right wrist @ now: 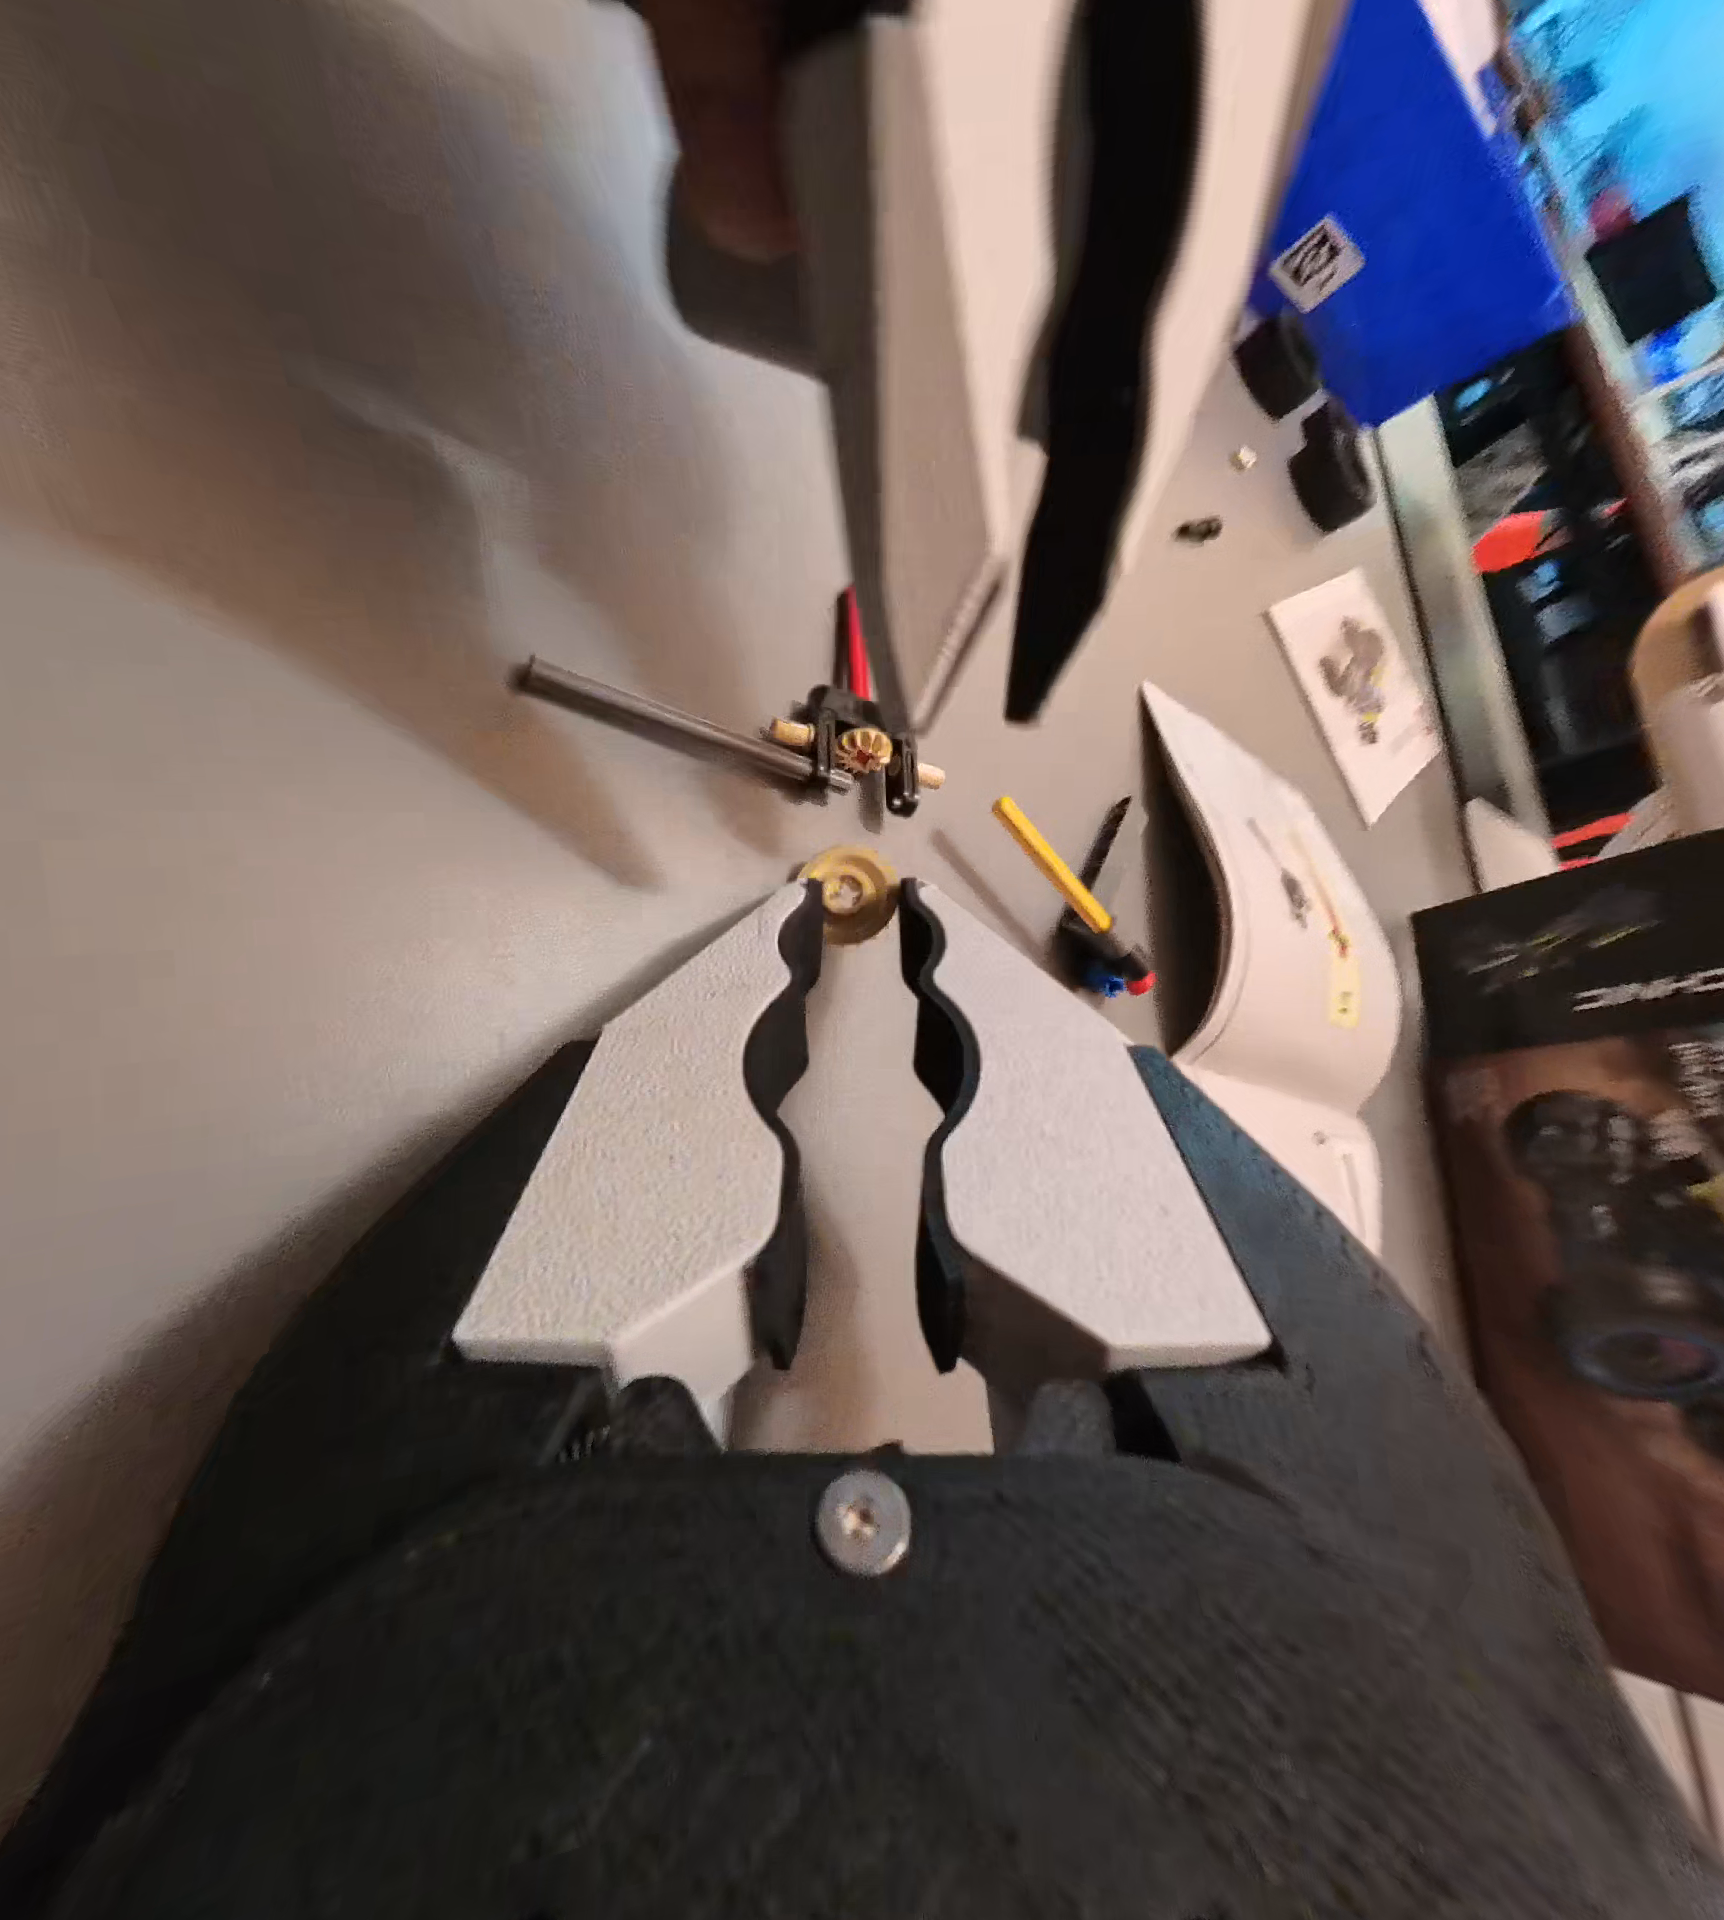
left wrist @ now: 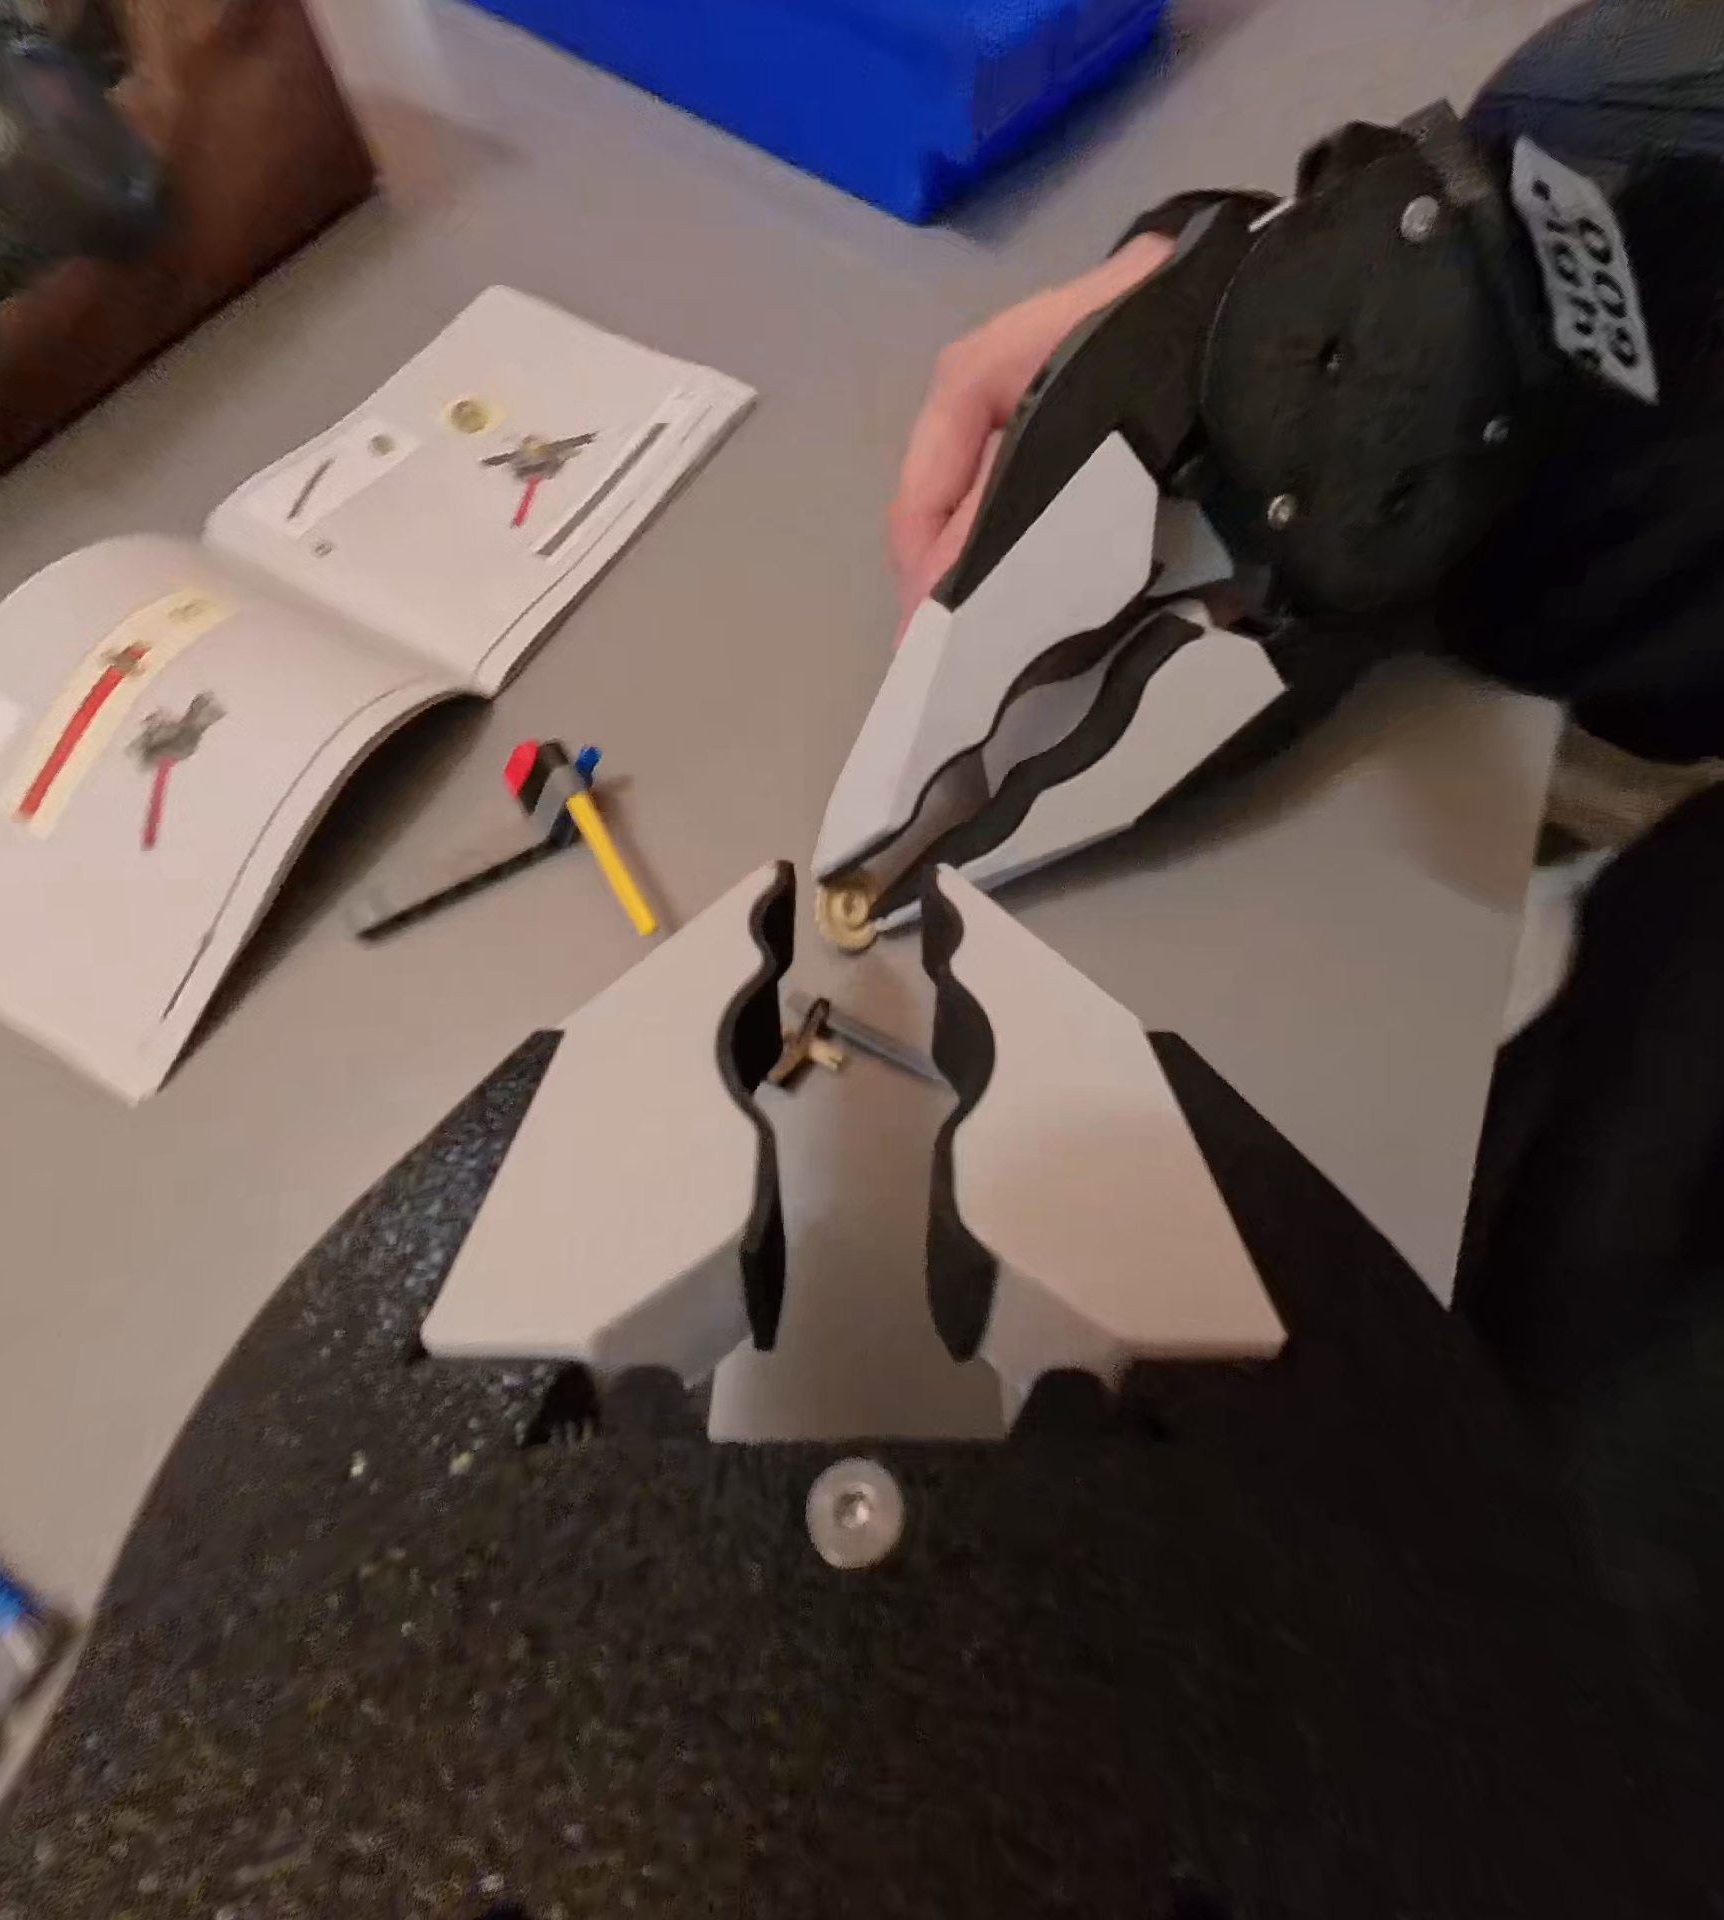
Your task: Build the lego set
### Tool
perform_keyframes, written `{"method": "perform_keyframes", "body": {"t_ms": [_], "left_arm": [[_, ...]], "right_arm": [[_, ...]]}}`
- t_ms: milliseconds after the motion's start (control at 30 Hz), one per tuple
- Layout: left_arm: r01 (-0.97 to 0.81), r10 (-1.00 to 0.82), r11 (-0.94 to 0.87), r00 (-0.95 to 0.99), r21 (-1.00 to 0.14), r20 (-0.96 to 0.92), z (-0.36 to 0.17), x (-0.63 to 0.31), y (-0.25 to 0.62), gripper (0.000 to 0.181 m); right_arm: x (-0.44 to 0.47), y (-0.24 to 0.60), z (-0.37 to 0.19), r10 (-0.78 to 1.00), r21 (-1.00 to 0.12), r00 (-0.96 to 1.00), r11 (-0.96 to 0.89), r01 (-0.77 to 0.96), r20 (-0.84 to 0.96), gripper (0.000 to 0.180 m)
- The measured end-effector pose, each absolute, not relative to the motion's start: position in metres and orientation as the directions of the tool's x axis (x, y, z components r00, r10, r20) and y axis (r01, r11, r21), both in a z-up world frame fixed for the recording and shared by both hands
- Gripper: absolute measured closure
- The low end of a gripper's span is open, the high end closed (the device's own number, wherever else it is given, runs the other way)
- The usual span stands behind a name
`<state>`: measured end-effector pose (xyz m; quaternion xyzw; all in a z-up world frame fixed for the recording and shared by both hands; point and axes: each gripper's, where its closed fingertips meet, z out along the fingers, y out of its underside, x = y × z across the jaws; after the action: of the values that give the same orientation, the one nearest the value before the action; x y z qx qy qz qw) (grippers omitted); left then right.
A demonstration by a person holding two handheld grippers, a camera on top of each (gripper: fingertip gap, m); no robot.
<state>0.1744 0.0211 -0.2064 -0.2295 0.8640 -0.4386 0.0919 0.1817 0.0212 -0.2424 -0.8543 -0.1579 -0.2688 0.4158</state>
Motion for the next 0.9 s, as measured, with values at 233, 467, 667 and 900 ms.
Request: {"method": "perform_keyframes", "body": {"t_ms": [233, 467, 667, 900], "left_arm": [[-0.244, -0.257, 0.674, -0.962, -0.697, 0.088, -0.232, 0.182, 0.02, 0.163], [-0.217, -0.197, 0.717, -0.975, -0.663, 0.106, -0.246, 0.181, 0.009, 0.17], [-0.185, -0.209, 0.713, -0.977, -0.676, 0.047, -0.245, 0.187, 0.013, 0.181], [-0.235, -0.26, 0.749, -0.964, -0.619, 0.052, -0.242, 0.185, 0.016, 0.181]], "right_arm": [[0.178, 0.012, -0.238, 0.037, -0.575, 0.718, -0.571, 0.586, 0.695, 0.167], [0.177, 0.013, -0.231, 0.008, -0.6, 0.714, -0.537, 0.593, 0.7, 0.167], [0.184, 0.007, -0.227, -0.033, -0.69, 0.802, -0.532, 0.492, 0.597, 0.168], [0.188, 0.005, -0.228, -0.035, -0.828, 0.975, -0.535, 0.167, 0.219, 0.169]]}}
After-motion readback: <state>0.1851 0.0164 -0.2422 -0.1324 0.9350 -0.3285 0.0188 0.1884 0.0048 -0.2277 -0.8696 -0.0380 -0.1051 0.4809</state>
